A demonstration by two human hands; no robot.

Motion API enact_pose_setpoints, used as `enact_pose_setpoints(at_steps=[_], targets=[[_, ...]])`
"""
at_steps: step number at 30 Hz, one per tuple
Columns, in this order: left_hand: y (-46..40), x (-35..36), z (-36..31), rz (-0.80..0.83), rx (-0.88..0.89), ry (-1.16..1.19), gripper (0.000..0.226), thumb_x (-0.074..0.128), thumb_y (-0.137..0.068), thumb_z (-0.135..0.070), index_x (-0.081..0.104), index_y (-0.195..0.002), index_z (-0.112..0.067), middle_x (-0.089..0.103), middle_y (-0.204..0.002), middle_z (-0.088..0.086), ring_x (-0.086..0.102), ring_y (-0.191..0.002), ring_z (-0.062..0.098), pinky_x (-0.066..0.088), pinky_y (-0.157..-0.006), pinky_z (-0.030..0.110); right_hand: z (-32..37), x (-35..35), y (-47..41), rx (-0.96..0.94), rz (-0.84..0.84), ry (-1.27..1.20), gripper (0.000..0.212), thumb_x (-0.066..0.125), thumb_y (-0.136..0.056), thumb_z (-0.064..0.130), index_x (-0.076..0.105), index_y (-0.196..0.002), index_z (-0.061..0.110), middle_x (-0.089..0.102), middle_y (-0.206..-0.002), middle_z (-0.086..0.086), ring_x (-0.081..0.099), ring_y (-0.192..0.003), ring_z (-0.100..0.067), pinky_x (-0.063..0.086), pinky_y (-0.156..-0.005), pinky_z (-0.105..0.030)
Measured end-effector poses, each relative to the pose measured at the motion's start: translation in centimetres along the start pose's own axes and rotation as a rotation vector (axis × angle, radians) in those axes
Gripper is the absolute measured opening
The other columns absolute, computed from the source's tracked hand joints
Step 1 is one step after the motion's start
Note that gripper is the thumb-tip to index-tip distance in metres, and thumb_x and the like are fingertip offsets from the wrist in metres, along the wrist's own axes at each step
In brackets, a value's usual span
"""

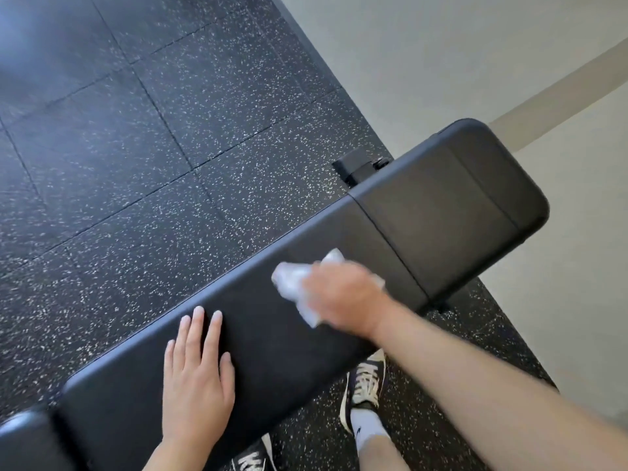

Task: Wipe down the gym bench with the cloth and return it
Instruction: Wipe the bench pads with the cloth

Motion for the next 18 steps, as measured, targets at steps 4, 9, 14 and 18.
enact_pose_setpoints(at_steps=[4, 9, 14, 18], targets=[[2.3, 0.3, 1.1, 0.04, 0.003, 0.034, 0.065, 0.036, -0.098, -0.031, 0.038, -0.161, -0.016, 0.025, -0.172, 0.005, 0.018, -0.161, 0.028, 0.021, -0.126, 0.054, -8.7, -2.3, -0.2, 0.688, -0.267, -0.065, 0.033, 0.046, -0.093, 0.036, 0.061, -0.118, 0.022, 0.058, -0.087, -0.003, 0.061, -0.08, -0.032, 0.05, -0.056, -0.037], [5.2, 0.6, 2.7, 0.083, 0.098, 0.042, 0.066, 0.037, -0.096, -0.028, 0.037, -0.162, -0.02, 0.023, -0.173, 0.002, 0.018, -0.161, 0.026, 0.02, -0.127, 0.051, 5.8, 0.3, -3.6, 0.557, -0.168, -0.201, 0.034, 0.051, -0.09, 0.035, 0.067, -0.116, 0.019, 0.059, -0.088, -0.001, 0.059, -0.075, -0.023, 0.051, -0.056, -0.037], [8.3, 0.2, 5.9, 0.133, 0.214, 0.009, 0.068, 0.038, -0.09, -0.024, 0.044, -0.159, -0.02, 0.026, -0.172, -0.001, 0.025, -0.158, 0.025, 0.023, -0.124, 0.049, 14.5, -0.1, -3.4, -0.235, 0.039, -0.11, 0.012, 0.062, -0.087, 0.024, 0.057, -0.098, 0.021, 0.058, -0.075, -0.004, 0.056, -0.064, -0.029, 0.047, -0.054, -0.04], [10.4, -0.1, 8.2, 0.143, 0.249, -0.008, 0.069, 0.037, -0.089, -0.022, 0.044, -0.158, -0.022, 0.027, -0.172, -0.003, 0.028, -0.157, 0.025, 0.025, -0.123, 0.049, 1.7, -2.0, -3.5, 0.417, 0.112, -0.022, 0.027, 0.046, -0.08, 0.02, 0.037, -0.104, 0.027, 0.055, -0.074, -0.005, 0.059, -0.072, -0.04, 0.052, -0.056, -0.042]])
Point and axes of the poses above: each hand's wrist, its own y-axis away from the middle knuckle, its own x-axis out of the palm, z = x × y, the point moved 7 cm from there along -y, towards the middle knuckle
